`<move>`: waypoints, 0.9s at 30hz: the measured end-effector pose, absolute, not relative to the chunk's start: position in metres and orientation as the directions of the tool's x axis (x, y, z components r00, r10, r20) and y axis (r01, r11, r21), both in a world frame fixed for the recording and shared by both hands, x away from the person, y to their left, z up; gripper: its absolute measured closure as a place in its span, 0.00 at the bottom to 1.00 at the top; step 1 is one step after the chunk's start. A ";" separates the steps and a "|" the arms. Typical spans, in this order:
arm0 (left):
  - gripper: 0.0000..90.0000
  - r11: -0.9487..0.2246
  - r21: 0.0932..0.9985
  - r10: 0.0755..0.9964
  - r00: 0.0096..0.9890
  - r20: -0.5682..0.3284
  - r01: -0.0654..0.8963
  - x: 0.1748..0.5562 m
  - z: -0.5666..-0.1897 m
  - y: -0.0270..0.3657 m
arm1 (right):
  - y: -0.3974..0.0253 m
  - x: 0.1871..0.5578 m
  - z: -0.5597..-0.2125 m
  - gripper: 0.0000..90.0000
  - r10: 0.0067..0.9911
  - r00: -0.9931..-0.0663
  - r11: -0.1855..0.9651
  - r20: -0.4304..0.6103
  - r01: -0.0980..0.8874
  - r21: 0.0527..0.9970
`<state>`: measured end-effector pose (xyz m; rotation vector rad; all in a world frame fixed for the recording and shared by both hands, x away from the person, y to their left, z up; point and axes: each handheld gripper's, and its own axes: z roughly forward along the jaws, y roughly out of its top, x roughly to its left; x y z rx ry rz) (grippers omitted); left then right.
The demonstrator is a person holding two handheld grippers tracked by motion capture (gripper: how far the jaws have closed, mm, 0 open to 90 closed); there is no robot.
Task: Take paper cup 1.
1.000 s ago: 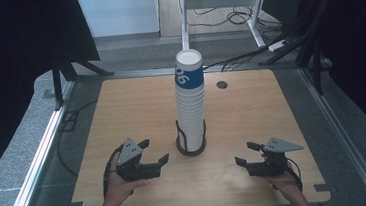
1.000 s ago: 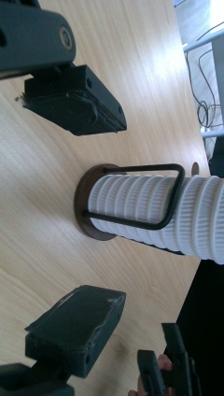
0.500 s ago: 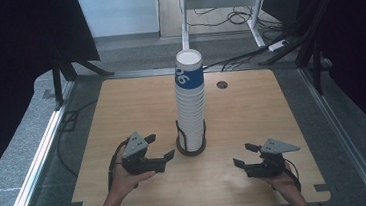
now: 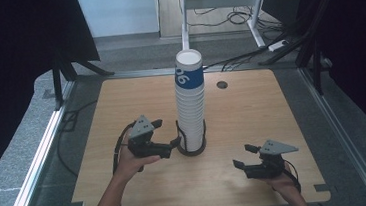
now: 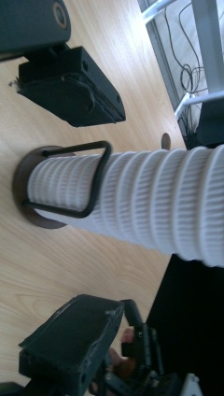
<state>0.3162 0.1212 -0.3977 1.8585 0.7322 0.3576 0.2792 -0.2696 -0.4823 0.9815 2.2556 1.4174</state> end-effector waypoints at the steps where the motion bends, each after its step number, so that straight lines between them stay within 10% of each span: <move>1: 0.11 -0.248 0.914 0.636 0.766 -0.096 0.321 0.322 -0.395 0.119 | -0.269 0.279 -0.483 0.26 0.687 -0.719 0.280 0.102 0.392 0.876; 27: 0.08 -0.269 0.913 0.610 0.788 -0.085 0.306 0.372 -0.397 0.067 | -0.268 0.280 -0.485 0.26 0.687 -0.721 0.302 0.089 0.395 0.868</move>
